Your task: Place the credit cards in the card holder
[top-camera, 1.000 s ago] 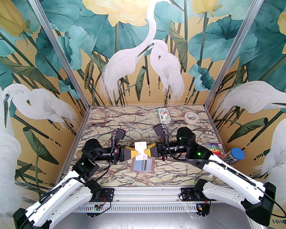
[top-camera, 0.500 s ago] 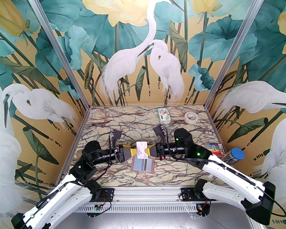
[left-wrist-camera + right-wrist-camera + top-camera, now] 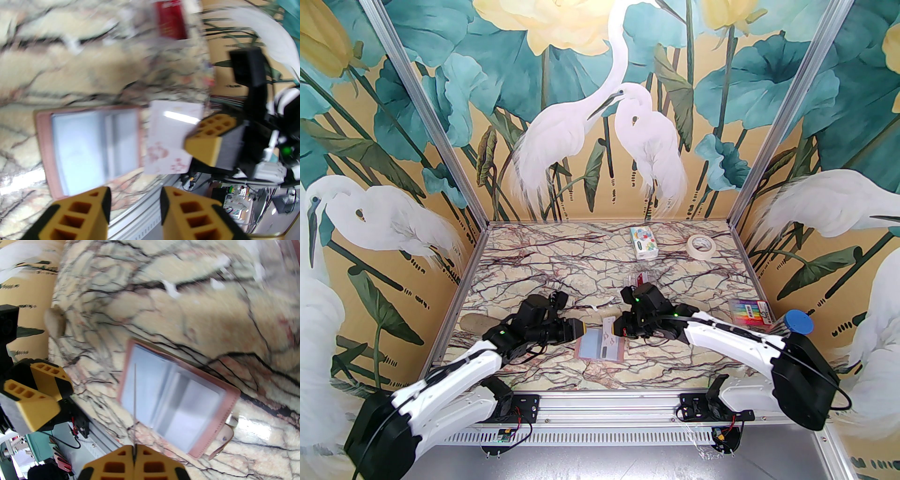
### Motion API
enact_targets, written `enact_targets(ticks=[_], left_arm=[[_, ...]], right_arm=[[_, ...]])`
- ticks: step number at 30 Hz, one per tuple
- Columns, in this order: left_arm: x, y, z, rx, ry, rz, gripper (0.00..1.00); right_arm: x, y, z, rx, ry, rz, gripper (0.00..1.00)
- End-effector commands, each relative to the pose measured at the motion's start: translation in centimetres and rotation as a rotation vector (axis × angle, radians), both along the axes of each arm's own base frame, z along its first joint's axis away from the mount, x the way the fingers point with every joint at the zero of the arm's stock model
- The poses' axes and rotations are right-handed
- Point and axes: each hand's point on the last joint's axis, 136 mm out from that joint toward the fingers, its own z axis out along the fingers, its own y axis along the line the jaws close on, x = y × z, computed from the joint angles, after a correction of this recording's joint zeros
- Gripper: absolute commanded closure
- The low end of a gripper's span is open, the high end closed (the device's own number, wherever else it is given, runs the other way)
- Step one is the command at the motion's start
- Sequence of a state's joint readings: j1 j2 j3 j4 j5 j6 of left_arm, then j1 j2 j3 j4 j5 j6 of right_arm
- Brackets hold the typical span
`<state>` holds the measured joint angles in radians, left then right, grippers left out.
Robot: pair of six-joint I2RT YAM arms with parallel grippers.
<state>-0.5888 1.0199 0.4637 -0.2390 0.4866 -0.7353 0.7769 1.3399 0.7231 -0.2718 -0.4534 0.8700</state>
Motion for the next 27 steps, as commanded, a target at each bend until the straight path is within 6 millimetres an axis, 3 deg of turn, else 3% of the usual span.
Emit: enact_targets(ticks=[1, 6, 14, 27], left_arm=[[0.5, -0.1, -1.5, 0.014, 0.008, 0.0, 0.67], [0.6, -0.3, -3.4, 0.031, 0.045, -0.006, 0.74], [0.5, 0.2, -5.3, 0.083, 0.073, 0.001, 0.76], [0.2, 0.7, -6.9, 0.127, 0.111, 0.011, 0.77]], right_arm=[[0.9, 0.2, -0.2, 0.021, -0.008, -0.05, 1.0], [0.8, 0.5, -1.4, 0.033, 0.038, -0.075, 1.0], [0.8, 0.7, -3.2, 0.025, 0.079, -0.089, 1.0], [0.6, 1.5, -4.0, 0.05, 0.113, -0.078, 1.0]])
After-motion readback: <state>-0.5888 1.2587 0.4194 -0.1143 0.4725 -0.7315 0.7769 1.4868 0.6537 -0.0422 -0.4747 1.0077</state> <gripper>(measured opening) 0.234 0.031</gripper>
